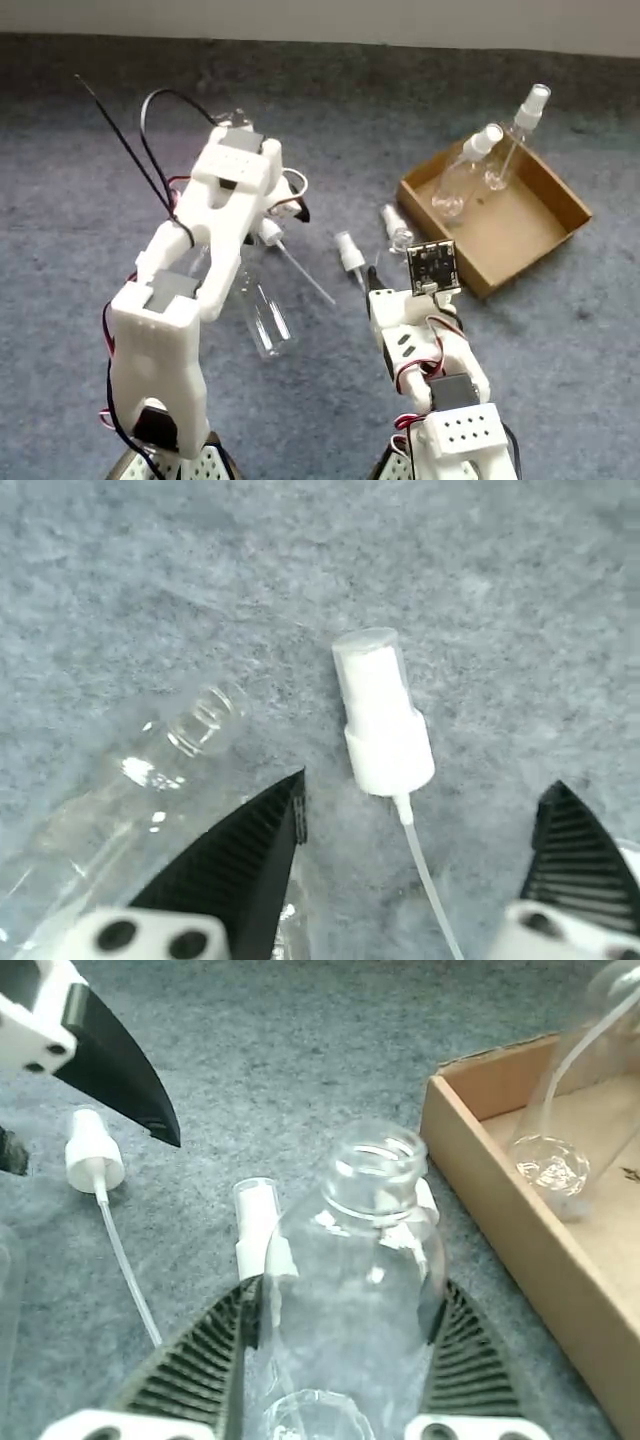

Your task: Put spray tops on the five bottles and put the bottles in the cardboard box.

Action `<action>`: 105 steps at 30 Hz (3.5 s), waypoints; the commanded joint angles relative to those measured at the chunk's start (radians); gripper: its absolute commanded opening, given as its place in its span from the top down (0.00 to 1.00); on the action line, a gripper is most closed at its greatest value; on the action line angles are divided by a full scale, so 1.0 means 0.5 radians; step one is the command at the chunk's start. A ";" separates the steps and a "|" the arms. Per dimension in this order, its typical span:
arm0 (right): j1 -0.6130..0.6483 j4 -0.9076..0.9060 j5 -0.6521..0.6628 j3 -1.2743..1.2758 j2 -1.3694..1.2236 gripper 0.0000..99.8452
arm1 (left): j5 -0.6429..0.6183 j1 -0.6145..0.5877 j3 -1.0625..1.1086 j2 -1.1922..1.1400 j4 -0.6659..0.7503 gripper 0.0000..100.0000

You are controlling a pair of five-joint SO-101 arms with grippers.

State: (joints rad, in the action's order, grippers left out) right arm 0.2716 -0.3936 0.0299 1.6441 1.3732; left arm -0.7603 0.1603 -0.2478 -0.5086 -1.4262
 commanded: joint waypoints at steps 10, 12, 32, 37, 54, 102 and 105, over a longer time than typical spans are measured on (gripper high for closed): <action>0.032 0.035 -0.003 -0.014 0.014 0.89 | -0.114 -0.057 -0.097 -0.069 0.071 0.68; 0.032 0.035 -0.003 -0.014 0.014 0.89 | -0.150 -0.054 -0.100 -0.152 0.092 0.68; 0.032 0.035 -0.003 -0.014 0.014 0.89 | -0.141 -0.035 -0.213 -0.180 0.144 0.91; 0.032 0.035 -0.003 -0.014 0.014 0.89 | -0.138 -0.035 -0.308 -0.176 0.141 0.91; 0.032 0.035 -0.003 -0.011 0.014 0.89 | 0.396 0.041 -1.149 -0.173 -0.549 0.91; 0.311 0.038 -0.003 -0.143 0.041 0.89 | 0.914 0.103 0.336 2.610 -0.697 0.91; 0.453 0.038 -0.003 -0.161 0.183 0.89 | 1.083 0.103 0.459 2.816 -0.697 0.91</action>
State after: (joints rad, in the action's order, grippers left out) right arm 0.4358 -0.3951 0.0299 1.6349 1.3978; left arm -0.3153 0.2033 -0.0667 0.7695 -1.7745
